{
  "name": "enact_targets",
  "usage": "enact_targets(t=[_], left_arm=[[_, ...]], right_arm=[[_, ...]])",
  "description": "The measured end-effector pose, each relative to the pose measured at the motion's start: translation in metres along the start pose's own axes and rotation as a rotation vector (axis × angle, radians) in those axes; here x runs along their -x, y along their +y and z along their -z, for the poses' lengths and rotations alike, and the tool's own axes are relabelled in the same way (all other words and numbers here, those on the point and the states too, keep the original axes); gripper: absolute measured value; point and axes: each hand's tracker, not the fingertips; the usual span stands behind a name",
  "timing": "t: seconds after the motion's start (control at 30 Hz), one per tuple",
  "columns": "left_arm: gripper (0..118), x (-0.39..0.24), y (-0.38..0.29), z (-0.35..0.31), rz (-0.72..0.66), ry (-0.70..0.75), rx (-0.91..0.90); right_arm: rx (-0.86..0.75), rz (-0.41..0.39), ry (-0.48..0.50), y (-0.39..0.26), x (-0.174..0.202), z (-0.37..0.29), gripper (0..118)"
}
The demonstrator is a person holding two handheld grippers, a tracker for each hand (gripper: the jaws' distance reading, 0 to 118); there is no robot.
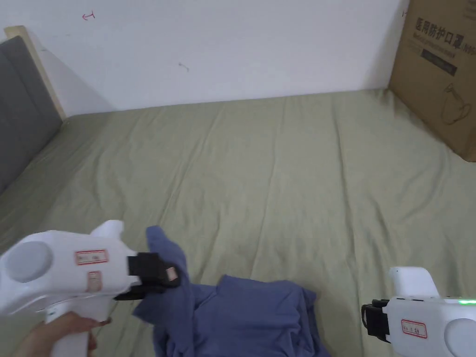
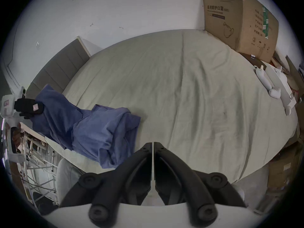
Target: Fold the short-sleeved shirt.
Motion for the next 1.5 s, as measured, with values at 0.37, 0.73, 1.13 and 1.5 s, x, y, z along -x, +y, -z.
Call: enact_targets(t=[0.37,0.73,1.13,1.5], left_arm=[[98,-0.06,-0.045,0.152,0.053,-0.236,0.27],[0,-0.017,-0.029,0.115,0.044,0.003,0.066],[0,-0.052,-0.104,0.202,0.126,-0.093,0.287],[0,-0.074,-0.112,0.197,0.168,-0.213,0.34]], right_arm=[[0.009,0.09,-0.033,-0.016,-0.037,-0.006,3],[0.015,0.102,-0.014,-0.015,-0.038,0.003,3],[0.042,0.091,0.0,-0.02,-0.033,0.01,3],[0.034,0.065,-0.021,-0.014,-0.029,-0.005,3]])
